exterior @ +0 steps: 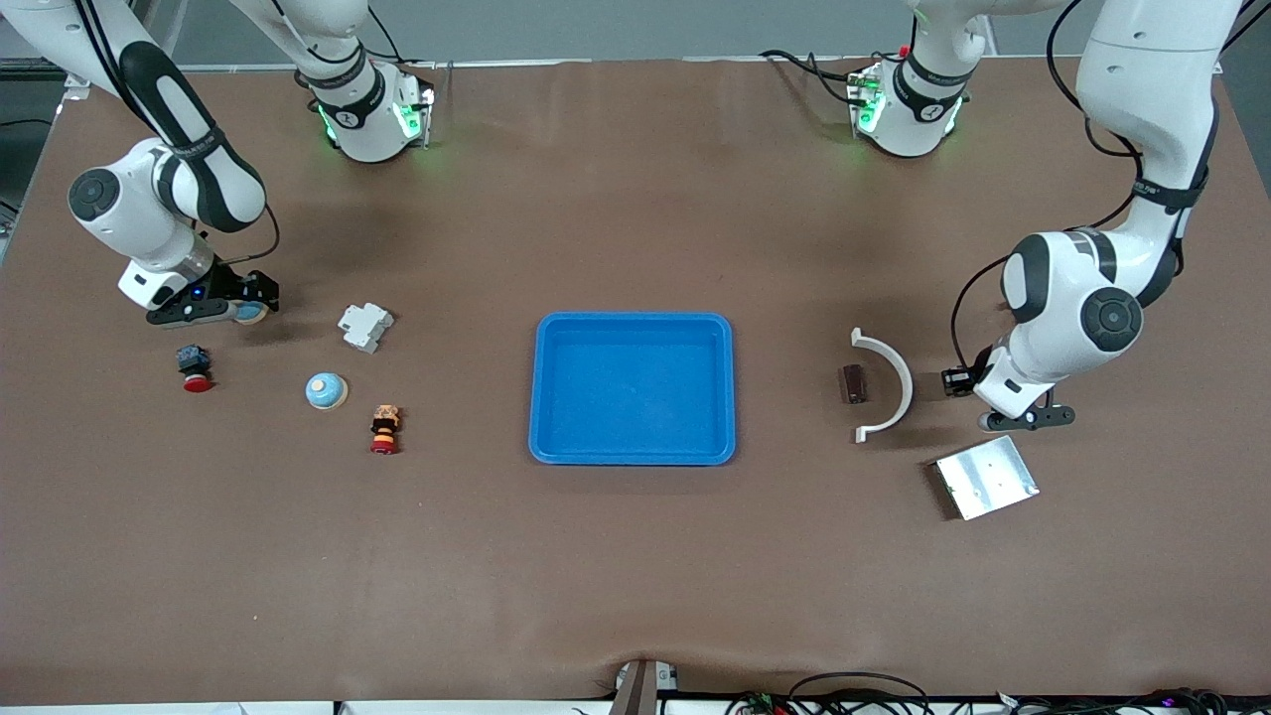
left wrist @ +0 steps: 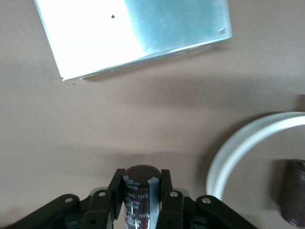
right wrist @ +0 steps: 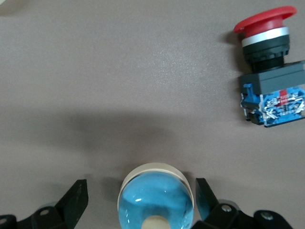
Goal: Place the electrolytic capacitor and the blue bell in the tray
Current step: 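Grasp the capacitor with the left gripper while the right gripper grasps the bell, then carry the capacitor to the tray while the right gripper lifts the bell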
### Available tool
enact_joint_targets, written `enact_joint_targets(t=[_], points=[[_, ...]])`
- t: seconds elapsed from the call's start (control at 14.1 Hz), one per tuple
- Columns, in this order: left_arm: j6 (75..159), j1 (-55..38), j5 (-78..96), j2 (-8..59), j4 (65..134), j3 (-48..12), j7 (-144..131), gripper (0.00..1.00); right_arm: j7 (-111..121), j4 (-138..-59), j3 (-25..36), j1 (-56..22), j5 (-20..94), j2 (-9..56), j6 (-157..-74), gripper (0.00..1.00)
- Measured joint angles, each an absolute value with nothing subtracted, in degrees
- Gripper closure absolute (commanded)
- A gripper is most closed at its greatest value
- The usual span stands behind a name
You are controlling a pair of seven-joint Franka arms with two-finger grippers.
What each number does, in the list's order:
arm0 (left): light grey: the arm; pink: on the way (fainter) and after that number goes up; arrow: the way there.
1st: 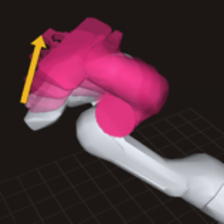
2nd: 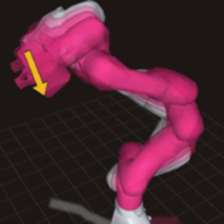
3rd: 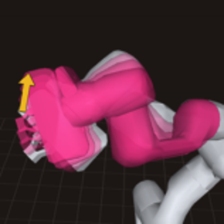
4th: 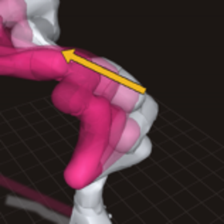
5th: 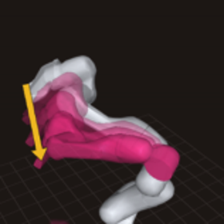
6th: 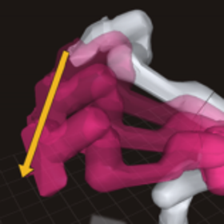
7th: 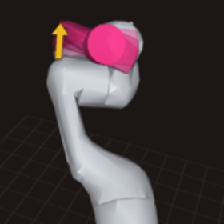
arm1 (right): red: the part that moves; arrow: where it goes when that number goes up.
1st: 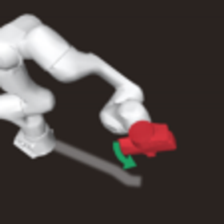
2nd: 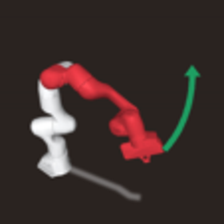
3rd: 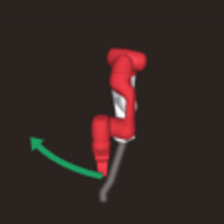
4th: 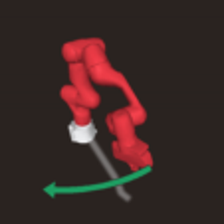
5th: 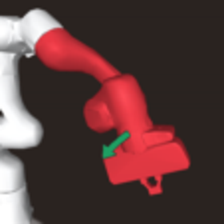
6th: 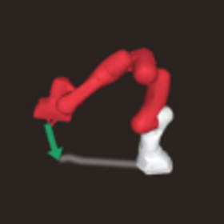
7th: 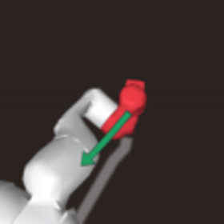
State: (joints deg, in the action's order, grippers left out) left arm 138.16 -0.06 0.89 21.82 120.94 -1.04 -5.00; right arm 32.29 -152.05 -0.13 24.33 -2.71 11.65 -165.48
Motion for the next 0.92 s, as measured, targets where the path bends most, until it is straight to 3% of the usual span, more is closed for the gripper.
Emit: enact_joint_targets(t=[0.36,0.64,0.71,0.78,0.85,0.92], points=[[122.18,-0.13,0.89,15.33,115.00,-4.02,-13.76,1.00,34.41,-152.00,-0.06,25.69,-2.71,12.54,-165.54,0.00],[111.24,-0.21,0.89,13.53,107.39,-9.74,-25.61,1.00,35.13,-151.98,-0.05,26.18,-2.71,12.65,-165.54,0.00],[110.05,-0.25,0.89,13.58,106.14,-11.50,-28.82,1.00,35.16,-151.98,-0.05,26.18,-2.71,12.66,-165.54,0.05],[109.64,-0.34,0.90,13.65,105.39,-13.27,-32.37,1.00,35.19,-151.99,-0.06,26.18,-2.71,12.67,-165.54,0.35],[109.56,-0.52,0.90,13.86,104.84,-14.99,-36.03,1.00,35.21,-151.99,-0.06,26.18,-2.71,12.68,-165.54,0.77],[109.56,-0.91,0.90,14.36,104.25,-16.53,-39.52,1.00,35.24,-151.99,-0.06,26.18,-2.71,12.68,-165.53,1.00]])
